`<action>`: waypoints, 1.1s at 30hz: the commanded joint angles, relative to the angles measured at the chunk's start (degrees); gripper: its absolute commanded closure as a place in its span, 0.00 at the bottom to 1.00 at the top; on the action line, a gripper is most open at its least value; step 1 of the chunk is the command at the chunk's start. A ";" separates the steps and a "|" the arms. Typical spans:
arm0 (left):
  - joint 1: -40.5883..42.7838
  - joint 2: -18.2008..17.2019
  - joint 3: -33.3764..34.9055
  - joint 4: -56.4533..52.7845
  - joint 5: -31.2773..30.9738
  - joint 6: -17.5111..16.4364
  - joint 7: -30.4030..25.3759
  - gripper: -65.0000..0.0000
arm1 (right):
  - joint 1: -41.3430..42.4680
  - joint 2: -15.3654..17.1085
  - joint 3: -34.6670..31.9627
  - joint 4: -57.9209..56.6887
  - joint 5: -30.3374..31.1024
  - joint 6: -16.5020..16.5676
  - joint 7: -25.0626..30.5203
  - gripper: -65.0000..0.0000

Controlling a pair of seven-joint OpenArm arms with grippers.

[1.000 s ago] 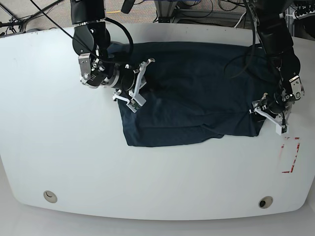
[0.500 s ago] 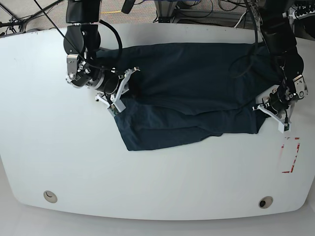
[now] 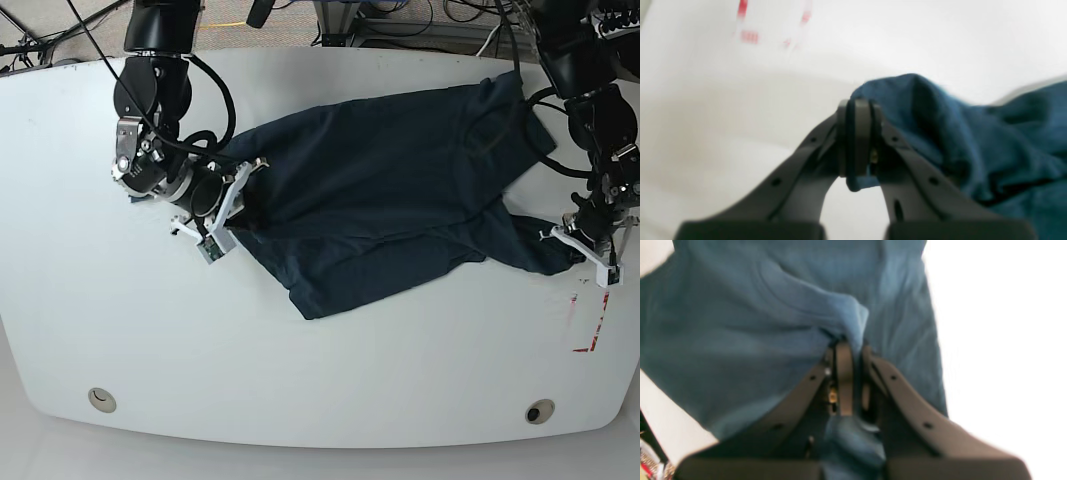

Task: Fold the T-shirt properly
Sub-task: 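Grasp the shirt edge with the left gripper and pull it toward the right gripper, then lift the navy shirt with both grippers and swing it across the table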

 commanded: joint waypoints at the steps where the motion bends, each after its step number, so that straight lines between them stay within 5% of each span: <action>1: -1.46 -1.20 -0.37 4.04 -0.21 0.16 -1.49 1.00 | 3.77 0.73 0.28 1.05 0.58 0.36 -0.12 1.00; 9: -2.43 -1.38 -3.01 12.83 -0.03 0.42 -1.41 1.00 | 13.36 5.66 0.02 -2.29 1.02 0.36 -0.64 1.00; 33: -25.46 -8.68 -5.20 13.09 -0.12 0.42 5.63 1.00 | 48.79 13.83 0.02 -21.90 0.40 0.36 -0.73 1.00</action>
